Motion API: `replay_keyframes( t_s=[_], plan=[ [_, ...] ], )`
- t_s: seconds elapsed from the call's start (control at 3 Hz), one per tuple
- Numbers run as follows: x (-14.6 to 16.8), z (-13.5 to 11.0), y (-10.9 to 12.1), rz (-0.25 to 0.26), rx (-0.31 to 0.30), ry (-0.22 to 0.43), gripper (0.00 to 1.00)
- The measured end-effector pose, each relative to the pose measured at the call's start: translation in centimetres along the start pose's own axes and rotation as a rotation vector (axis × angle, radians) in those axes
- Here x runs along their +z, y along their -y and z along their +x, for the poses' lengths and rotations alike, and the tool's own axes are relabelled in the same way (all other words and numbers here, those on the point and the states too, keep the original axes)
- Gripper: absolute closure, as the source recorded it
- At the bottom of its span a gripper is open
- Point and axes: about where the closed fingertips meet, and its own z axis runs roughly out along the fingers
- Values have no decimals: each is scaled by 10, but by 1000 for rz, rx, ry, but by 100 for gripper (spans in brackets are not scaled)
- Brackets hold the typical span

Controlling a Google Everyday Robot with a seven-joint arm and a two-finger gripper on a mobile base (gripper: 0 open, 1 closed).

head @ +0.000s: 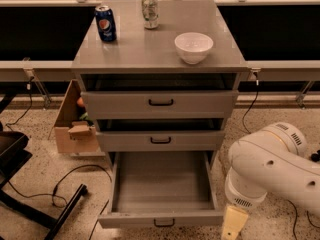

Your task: Close bottom drawer

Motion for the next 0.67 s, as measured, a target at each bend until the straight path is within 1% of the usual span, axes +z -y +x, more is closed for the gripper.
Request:
replay_keyframes(
  t_s=[0.33, 0.67],
  plan=[
    [0, 0, 0, 0, 0, 0, 0],
    [14, -3, 2, -14, -6, 3, 0]
  ],
)
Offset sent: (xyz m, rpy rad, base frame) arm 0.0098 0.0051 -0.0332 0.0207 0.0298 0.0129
